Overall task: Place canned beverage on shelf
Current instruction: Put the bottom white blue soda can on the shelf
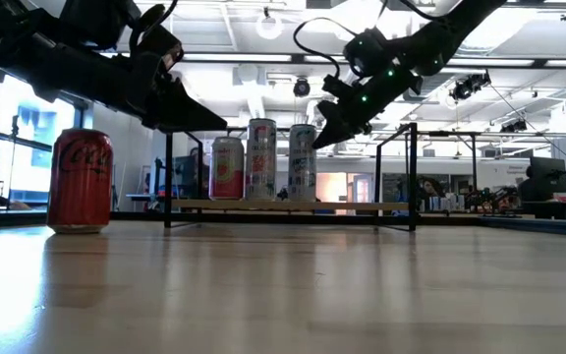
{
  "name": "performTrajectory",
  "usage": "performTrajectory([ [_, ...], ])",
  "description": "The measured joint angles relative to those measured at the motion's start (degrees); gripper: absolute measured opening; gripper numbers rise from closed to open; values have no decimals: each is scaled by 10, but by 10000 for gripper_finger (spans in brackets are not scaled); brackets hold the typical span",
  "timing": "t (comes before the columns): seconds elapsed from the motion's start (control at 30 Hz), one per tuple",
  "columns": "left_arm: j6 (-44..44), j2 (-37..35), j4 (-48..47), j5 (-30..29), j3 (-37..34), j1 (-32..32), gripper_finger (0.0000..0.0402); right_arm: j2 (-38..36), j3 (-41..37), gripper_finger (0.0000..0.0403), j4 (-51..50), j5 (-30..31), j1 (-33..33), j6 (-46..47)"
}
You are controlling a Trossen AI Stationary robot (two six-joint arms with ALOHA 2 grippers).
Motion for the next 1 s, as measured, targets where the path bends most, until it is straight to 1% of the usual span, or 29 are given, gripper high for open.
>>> performTrajectory([
  [0.3,0,0,0,0,0,0,1,40,1,0,29,-13,-2,-10],
  [0.67,0,0,0,0,0,0,1,44,1,0,22,-23,6,-11],
  [1.0,-1,0,-2,0,0,0,0,83,1,0,92,-8,2,0],
])
